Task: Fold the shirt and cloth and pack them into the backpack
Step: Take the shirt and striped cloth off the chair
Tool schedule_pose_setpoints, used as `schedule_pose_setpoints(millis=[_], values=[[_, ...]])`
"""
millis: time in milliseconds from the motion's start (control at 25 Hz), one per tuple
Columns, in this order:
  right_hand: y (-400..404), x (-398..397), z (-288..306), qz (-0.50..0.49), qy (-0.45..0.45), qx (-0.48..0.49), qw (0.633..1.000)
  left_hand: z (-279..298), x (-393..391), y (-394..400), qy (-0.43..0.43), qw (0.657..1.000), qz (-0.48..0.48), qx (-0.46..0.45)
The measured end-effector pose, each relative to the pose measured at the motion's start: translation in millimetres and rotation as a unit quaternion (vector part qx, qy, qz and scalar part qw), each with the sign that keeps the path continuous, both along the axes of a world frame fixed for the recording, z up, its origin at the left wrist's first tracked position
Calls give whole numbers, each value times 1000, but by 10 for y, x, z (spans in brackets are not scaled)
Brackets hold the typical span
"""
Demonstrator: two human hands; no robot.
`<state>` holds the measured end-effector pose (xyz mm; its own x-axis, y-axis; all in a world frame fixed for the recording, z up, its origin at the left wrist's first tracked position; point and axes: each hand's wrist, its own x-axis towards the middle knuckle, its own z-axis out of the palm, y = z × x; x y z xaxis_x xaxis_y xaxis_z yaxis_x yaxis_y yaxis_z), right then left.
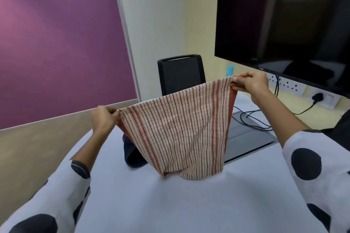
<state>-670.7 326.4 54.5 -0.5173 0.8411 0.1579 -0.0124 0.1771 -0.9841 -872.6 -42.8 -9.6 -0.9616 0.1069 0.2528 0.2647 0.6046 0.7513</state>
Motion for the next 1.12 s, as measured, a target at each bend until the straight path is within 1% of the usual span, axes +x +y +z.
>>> schedule_pose_setpoints(millis=[160,240,320,440,520,640,800,960,1120], values=[[-52,-22,215,16,67,5,998,490,80,9,101,993,29,53],[-96,54,309,28,115,11,993,686,174,-42,151,986,30,68],[-127,181,332,46,151,15,987,782,330,-125,194,978,23,71],[-91,412,138,74,151,7,986,661,642,-246,223,973,-1,63],[-80,622,-121,100,129,-14,986,392,873,-323,215,976,-12,36],[-85,961,-588,143,79,-24,986,-201,1223,-451,186,982,-12,-19],[-3,1398,-1343,187,-19,-49,981,-1015,1740,-609,147,982,-52,-102],[13,1803,-2131,254,-130,-58,957,-1701,2195,-772,86,972,-89,-201],[-135,2145,-2718,299,-259,-15,919,-2253,2661,-981,21,964,-93,-247]])
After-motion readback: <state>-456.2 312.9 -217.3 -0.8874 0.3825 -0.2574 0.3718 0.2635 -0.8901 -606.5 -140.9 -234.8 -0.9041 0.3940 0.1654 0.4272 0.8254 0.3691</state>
